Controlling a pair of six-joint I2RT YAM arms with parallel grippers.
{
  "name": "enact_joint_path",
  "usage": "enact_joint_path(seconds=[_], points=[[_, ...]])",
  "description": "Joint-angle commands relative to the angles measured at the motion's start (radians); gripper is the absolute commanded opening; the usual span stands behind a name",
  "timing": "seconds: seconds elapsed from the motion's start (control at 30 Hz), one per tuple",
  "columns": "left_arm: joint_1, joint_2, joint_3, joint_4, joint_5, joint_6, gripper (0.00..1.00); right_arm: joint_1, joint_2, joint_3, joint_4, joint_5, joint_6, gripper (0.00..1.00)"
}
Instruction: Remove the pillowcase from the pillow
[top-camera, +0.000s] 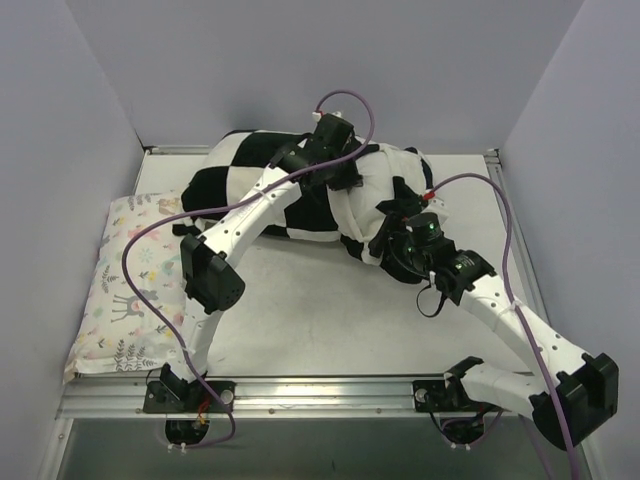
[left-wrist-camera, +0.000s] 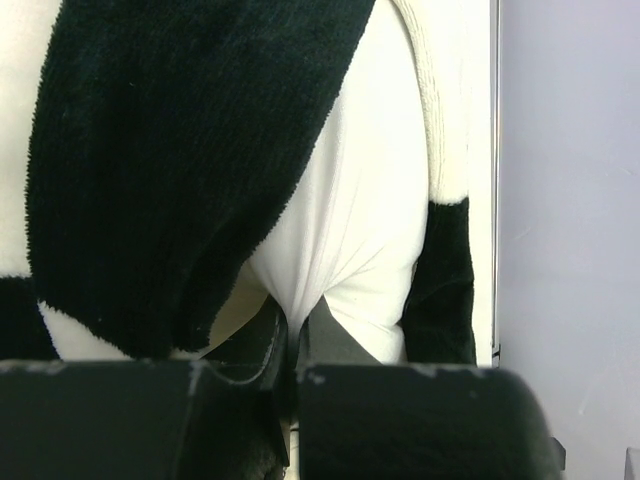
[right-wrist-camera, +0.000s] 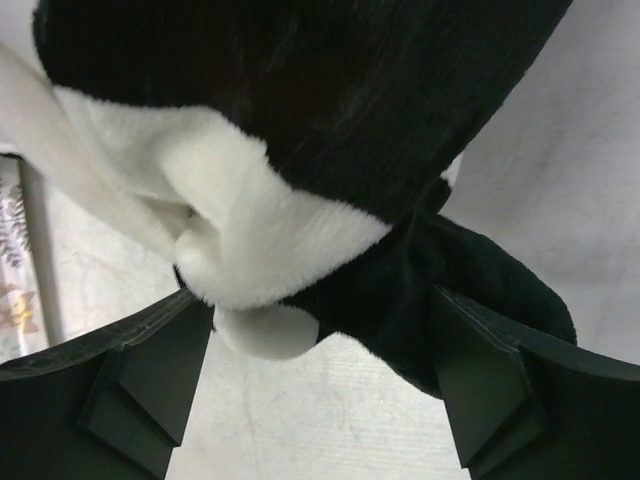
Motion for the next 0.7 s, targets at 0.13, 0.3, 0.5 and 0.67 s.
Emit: enact_joint_path(seconds=[0.13, 0.3, 0.5, 0.67], points=[[-0.006, -0.112, 0.079, 0.169, -0.003, 0.002, 0.00, -0.050, 0.053, 0.012, -0.016, 0.153, -0.027, 0.30], [0.021, -0.137, 0.076, 0.171, 0.012, -0.003, 0.00, -0.099, -0.013, -0.102, 0.025, 0.141, -0.024, 0.00], [0.090, -0.176, 0.122, 0.168, 0.041, -0.019, 0.00, -0.166, -0.026, -0.265, 0.081, 0.111, -0.001, 0.00], [0.156, -0.210, 0.131, 0.163, 0.075, -0.035, 0.00, -0.208, -0.001, -0.334, 0.137, 0.076, 0.009, 0.00]])
